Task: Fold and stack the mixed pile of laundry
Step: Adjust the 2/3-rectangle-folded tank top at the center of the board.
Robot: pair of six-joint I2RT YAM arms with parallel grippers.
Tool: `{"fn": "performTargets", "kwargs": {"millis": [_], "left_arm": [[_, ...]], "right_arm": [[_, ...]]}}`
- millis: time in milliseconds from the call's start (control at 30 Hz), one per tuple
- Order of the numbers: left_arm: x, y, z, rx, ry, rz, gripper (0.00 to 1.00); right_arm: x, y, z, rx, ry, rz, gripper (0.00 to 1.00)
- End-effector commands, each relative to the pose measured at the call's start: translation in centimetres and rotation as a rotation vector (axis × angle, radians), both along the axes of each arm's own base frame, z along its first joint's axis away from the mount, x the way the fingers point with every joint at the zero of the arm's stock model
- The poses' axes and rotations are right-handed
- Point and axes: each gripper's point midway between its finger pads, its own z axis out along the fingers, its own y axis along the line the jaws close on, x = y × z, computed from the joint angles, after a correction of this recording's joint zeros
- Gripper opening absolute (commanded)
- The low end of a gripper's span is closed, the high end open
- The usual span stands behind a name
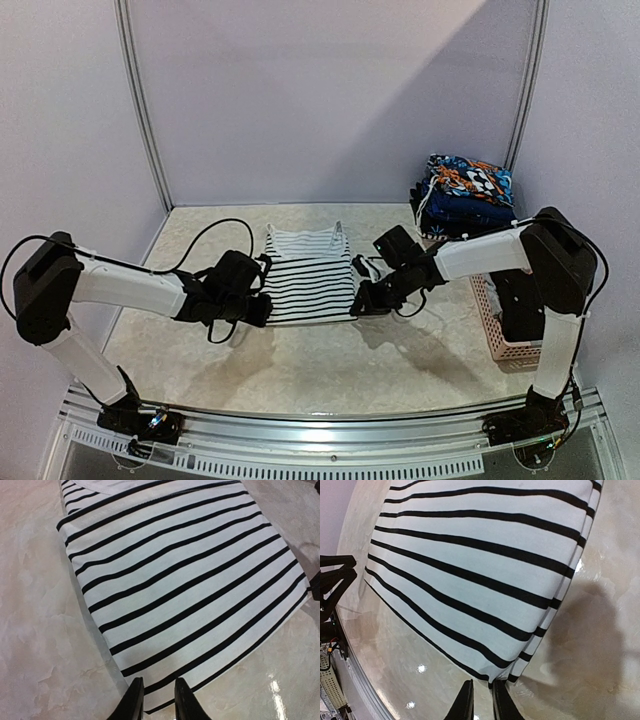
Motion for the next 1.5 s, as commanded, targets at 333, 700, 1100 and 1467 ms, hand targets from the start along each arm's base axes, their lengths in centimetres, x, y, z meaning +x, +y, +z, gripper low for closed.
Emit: {"fn": "performTargets", "kwargs": {"millis": [333, 700, 1100, 1467], "left_arm": [[-2.2, 1.0, -2.7, 0.045, 0.063, -0.004, 0.22], [-4.5, 1.9, -4.0, 0.056, 0.11, 0.001, 0.22], [-5.4, 3.7, -0.9, 0.047, 0.039, 0.039, 0.3], [-5.1, 3.0, -1.1, 0.007, 0.049, 0.038, 0.41]], "right_arm": [[-0.6, 0.0, -2.1, -0.033, 0.039, -0.002, 0.14], [-3.0, -1.0, -3.2, -0.08, 0.069, 0.006, 0.14], [-4.1, -1.8, -0.1, -0.039, 0.023, 0.006, 0.37], [-3.2, -1.5, -0.2, -0.037, 0.021, -0.037, 0.45]]}}
